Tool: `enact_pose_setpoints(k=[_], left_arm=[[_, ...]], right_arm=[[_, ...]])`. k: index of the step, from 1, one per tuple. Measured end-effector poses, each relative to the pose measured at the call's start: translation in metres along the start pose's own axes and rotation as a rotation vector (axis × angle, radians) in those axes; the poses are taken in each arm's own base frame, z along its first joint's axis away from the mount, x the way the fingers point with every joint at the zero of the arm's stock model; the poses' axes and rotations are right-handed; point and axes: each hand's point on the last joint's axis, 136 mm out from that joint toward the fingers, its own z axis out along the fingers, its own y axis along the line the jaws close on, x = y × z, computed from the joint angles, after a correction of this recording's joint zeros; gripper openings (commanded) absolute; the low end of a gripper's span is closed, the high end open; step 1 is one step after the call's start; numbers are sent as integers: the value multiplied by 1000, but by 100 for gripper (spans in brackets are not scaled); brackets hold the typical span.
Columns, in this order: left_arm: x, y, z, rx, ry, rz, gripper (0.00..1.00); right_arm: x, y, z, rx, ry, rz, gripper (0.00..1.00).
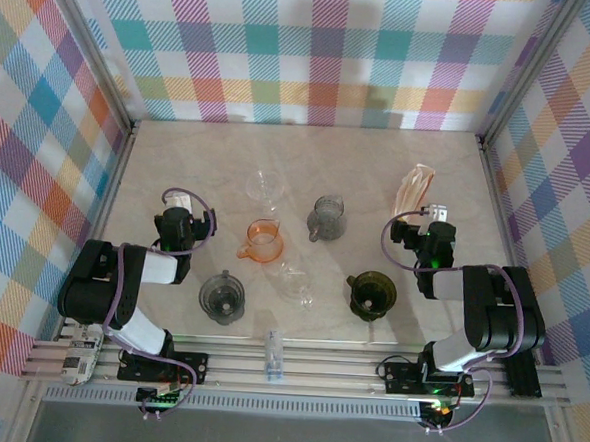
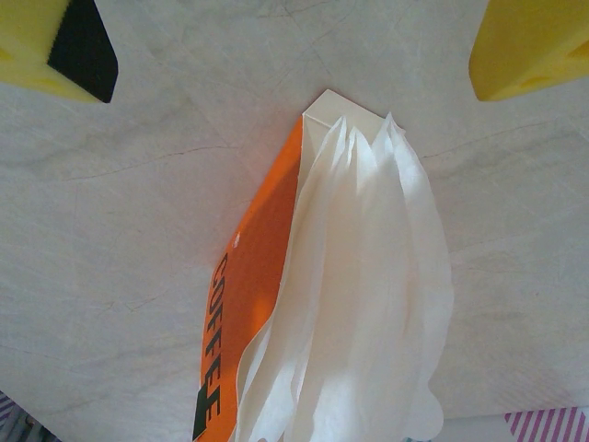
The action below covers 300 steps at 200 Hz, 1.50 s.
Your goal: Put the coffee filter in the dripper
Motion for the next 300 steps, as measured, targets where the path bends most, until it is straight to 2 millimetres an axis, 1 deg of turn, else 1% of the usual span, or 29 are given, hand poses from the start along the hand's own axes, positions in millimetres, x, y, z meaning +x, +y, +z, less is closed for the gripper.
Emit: enact_pose_setpoints(k=[43,64,71,84,102,141,158,165,172,187,202,212,226,239,247,258,271,285,293,300], left_arm=[[0,0,0,-1,1,0,100],[-1,2,-1,-13,34,9,100],[-7,1,-1,-16,37,9,100],[-25,0,-4,-17,11,3,100],[-48,3,-14,-27,-46,-17,100],[-77,10,-37,-46,-110,-78,100],[-92,10,-43,-41,-131,-113,100],[-100,9,-47,-36,-147,-131,100],[-107,9,-51,-30,-162,-153,100],[-123,9,-60,-13,-195,-224,100],[-136,12,-67,6,-207,-348,100],[-141,18,-70,-16,-184,-466,100],[-147,30,-74,-66,-145,-629,100],[-153,36,-78,-76,-144,-720,100],[-153,37,-82,-66,-143,-763,100],[-151,35,-89,-40,-144,-805,100],[-148,28,-96,14,-127,-830,100],[-148,17,-102,73,-82,-827,100],[-151,10,-105,103,-46,-817,100],[-155,3,-108,133,-12,-801,98]], right_arm=[[0,0,0,-2,1,0,99],[1,0,0,2,6,0,99],[0,0,0,2,6,1,99],[-1,0,0,1,5,1,99],[-3,0,0,1,2,1,99],[-14,0,4,-8,-5,6,99],[-13,-3,1,0,39,9,99],[-17,-4,0,7,52,12,99],[-26,-5,-2,16,53,18,99],[-54,-9,-8,53,23,40,99],[-80,-14,-17,115,-7,65,99],[-93,-19,-23,170,-12,106,99],[-102,-30,-28,254,17,213,99],[-101,-37,-34,326,70,345,99],[-101,-38,-36,339,86,388,99],[-97,-36,-38,335,108,436,99],[-84,-27,-37,293,161,464,99],[-72,-9,-38,207,235,474,99],[-68,6,-39,141,271,471,99],[-65,21,-41,81,301,464,100]])
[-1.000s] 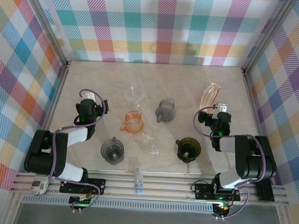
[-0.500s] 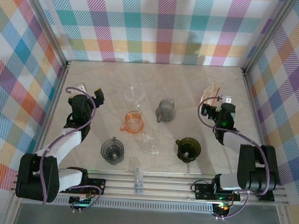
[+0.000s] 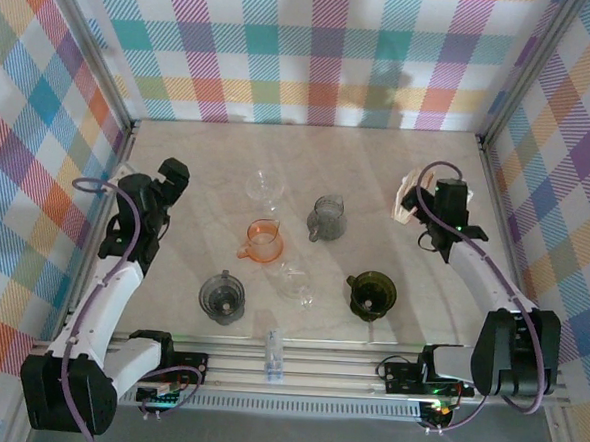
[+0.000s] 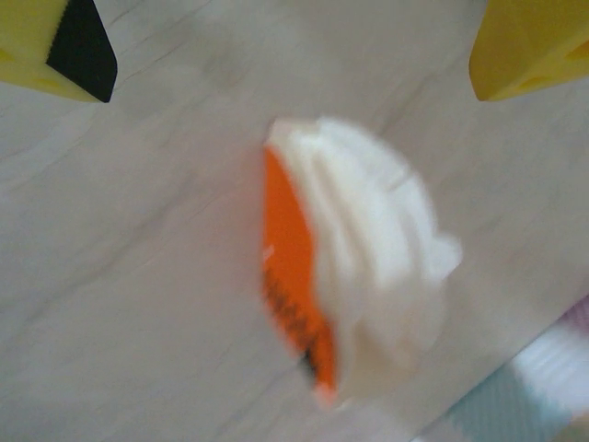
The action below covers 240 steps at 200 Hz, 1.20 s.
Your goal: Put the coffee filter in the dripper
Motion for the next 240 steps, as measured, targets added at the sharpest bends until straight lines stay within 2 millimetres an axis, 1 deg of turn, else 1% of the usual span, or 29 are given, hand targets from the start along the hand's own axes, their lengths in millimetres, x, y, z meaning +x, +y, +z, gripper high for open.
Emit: enact_pose_setpoints(k=[16,27,37,49,63,73,82,87,104,116,154,190,205,240], left_arm=[[6,-19,-6,40,86,28,97],[15,-27,-11,63,142,44,96],[30,-29,-15,77,209,57,92],[52,-26,-20,81,297,75,84],[79,-19,-29,77,395,93,75],[97,-14,-37,67,464,113,71],[108,-9,-45,53,513,124,67],[114,-6,-50,45,538,135,63],[131,6,-67,7,611,160,50],[141,19,-80,-34,652,182,44],[160,68,-122,-198,742,230,39],[179,105,-141,-302,807,258,40],[183,114,-146,-334,822,266,40],[185,119,-146,-369,826,276,40]], right_arm=[[28,37,-7,-120,103,-83,99],[51,65,-17,-198,168,-163,98],[71,91,-28,-271,220,-240,95],[96,115,-42,-351,277,-311,94],[121,130,-56,-411,335,-372,93],[134,133,-62,-432,363,-394,93],[143,133,-67,-444,387,-411,92],[149,133,-70,-448,400,-422,92],[160,131,-77,-450,429,-447,93],[165,132,-80,-456,436,-457,92],[165,127,-84,-450,427,-462,93],[166,125,-82,-438,424,-463,93],[166,122,-80,-428,423,-464,93],[166,121,-79,-418,417,-466,93]])
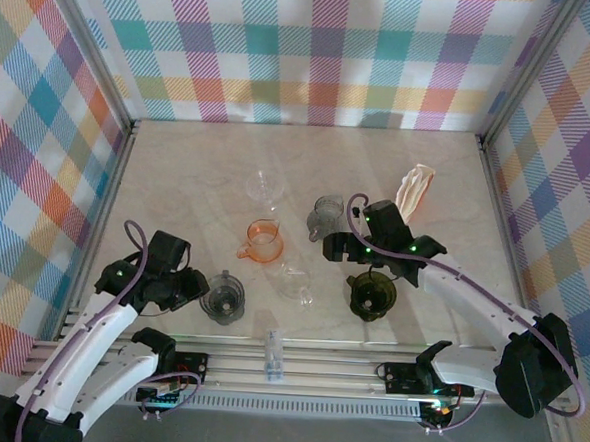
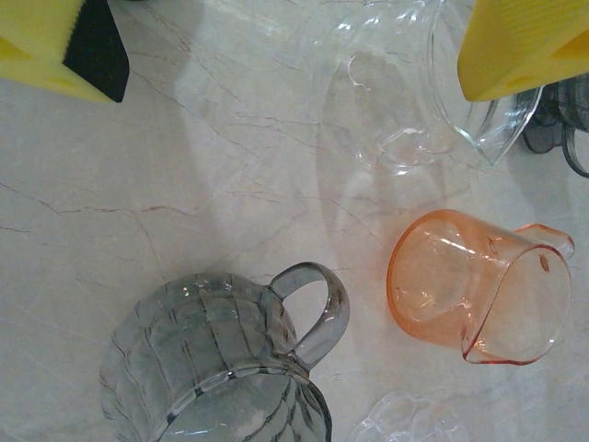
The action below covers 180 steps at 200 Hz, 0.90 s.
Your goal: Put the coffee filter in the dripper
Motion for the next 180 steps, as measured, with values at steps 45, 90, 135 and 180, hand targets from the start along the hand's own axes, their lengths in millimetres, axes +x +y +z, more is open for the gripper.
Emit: enact_pose_setpoints(k=[45,90,135,180], left_arm=[[8,3,18,-25,35,-7,40],[23,13,38,-66,73,-16,27],[18,1,40,-24,52,-16,5],[13,-6,33,-6,36,-12,0]], right_arm=[[-1,-2,0,13,-7,-1,94],[0,-5,1,23,-5,0,94],[2,-7,3,35,-1,4,94],[0,-16,3,80,-17,13,94]])
